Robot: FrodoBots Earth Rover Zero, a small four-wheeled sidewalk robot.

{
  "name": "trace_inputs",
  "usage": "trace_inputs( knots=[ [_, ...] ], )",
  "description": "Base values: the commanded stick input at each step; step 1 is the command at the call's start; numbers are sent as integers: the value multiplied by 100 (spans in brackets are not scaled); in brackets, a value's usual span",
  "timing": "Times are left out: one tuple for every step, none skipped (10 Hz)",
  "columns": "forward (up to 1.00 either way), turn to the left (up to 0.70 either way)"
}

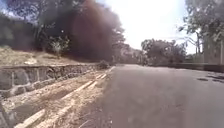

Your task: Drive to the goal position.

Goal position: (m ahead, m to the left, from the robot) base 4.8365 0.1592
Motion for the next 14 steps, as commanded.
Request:
trace_inputs(
  knots=[
    [50,0],
    [50,0],
    [50,0],
    [50,0],
    [50,0],
    [50,0],
    [50,0],
    [50,0],
    [50,0],
    [50,0],
    [50,0],
    [50,0],
    [50,0],
    [50,0]
  ],
)
